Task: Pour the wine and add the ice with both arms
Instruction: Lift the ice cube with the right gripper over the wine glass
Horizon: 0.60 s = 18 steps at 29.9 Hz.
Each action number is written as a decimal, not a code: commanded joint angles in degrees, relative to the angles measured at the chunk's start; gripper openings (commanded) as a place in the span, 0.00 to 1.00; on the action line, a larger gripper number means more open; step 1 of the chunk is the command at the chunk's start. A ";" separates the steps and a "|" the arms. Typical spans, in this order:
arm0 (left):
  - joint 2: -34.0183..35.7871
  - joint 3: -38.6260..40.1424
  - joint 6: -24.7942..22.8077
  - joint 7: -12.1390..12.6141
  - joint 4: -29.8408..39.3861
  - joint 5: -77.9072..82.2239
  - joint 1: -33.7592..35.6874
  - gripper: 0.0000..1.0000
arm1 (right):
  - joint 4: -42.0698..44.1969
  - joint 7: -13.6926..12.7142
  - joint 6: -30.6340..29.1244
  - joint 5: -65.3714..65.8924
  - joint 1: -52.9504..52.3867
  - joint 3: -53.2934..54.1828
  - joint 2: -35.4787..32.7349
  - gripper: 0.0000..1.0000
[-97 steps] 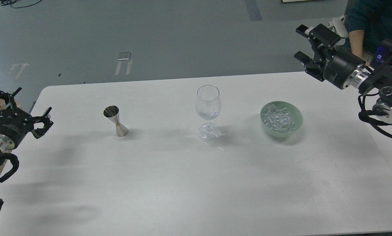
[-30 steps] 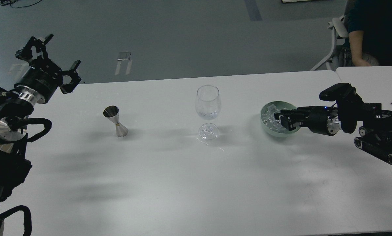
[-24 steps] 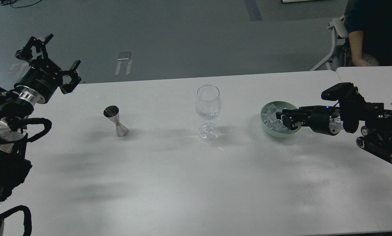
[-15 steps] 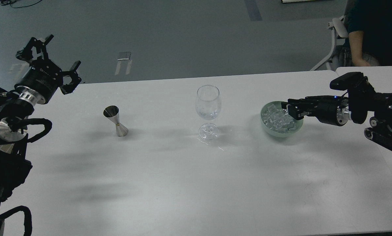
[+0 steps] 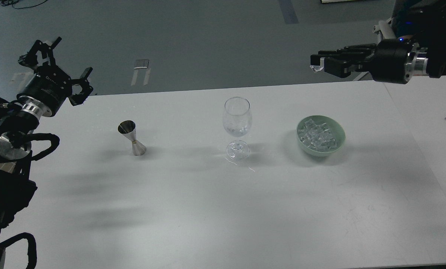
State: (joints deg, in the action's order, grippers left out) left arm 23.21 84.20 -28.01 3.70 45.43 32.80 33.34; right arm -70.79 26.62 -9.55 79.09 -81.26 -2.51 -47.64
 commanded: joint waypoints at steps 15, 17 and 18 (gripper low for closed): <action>-1.06 0.00 0.01 -0.01 0.01 0.42 0.32 0.98 | 9.53 0.54 -4.78 -12.37 -15.51 -18.15 26.80 0.00; -1.24 -0.09 0.01 -0.01 -0.08 0.42 0.41 0.98 | 11.20 0.54 -4.86 -12.38 -15.25 -18.50 28.12 0.00; -1.24 -0.09 0.01 -0.01 -0.08 0.42 0.41 0.98 | 11.81 0.54 -5.12 -12.38 -15.07 -18.50 28.82 0.00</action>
State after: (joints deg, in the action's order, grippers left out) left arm 22.09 84.17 -28.00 3.70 45.41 33.22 33.68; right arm -60.79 27.12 -14.25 66.77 -96.76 -20.69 -20.56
